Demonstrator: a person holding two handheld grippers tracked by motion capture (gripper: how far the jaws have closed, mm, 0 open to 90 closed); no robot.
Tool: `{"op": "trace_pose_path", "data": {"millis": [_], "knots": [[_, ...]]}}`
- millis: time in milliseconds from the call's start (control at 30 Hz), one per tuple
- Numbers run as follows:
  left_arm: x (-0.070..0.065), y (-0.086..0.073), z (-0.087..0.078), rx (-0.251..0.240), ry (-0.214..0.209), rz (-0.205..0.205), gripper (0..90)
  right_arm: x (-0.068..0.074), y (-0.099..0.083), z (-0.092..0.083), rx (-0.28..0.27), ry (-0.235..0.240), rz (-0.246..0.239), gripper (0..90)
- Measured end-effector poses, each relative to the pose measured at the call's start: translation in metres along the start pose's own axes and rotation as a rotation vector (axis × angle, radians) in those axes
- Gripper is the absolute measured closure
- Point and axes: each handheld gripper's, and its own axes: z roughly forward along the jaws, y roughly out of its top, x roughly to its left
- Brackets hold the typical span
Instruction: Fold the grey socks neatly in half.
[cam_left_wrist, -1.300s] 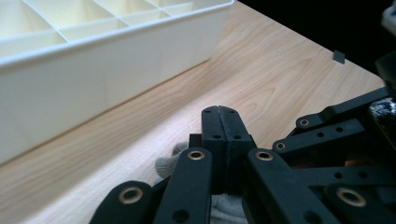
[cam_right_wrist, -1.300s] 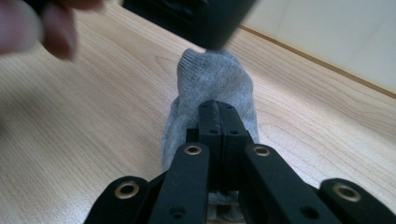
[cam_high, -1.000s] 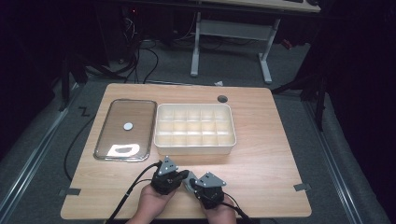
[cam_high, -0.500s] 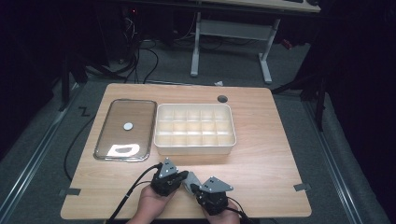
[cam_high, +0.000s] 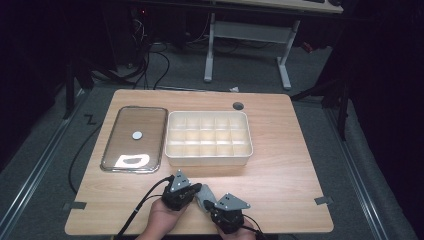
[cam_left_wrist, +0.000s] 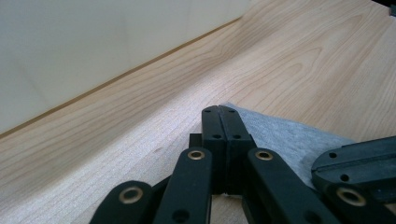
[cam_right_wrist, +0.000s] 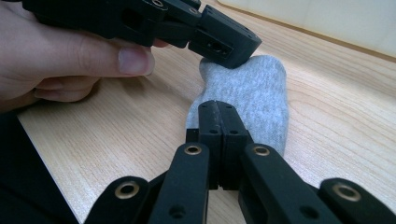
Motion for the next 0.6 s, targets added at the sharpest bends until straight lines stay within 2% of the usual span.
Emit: {"op": "trace_pose_path", "data": {"millis": [200, 300, 400, 500, 600], "knots": [[0.001, 0.002, 0.001, -0.006, -0.006, -0.015, 90.0, -0.003, 0.008, -0.001, 0.042, 0.003, -0.006, 90.0], [0.000, 0.003, 0.000, -0.001, -0.002, -0.006, 90.0, -0.003, 0.011, -0.001, 0.055, -0.001, -0.013, 90.0], [0.001, 0.003, 0.000, 0.005, 0.004, -0.001, 90.0, -0.005, 0.019, -0.007, 0.041, 0.012, 0.004, 79.1], [0.003, 0.003, 0.000, 0.007, 0.008, -0.005, 90.0, -0.012, 0.029, -0.012, 0.036, -0.003, 0.012, 73.4], [0.002, 0.003, 0.001, 0.007, 0.005, -0.006, 90.0, -0.018, 0.036, -0.015, 0.055, -0.012, 0.025, 67.9]]}}
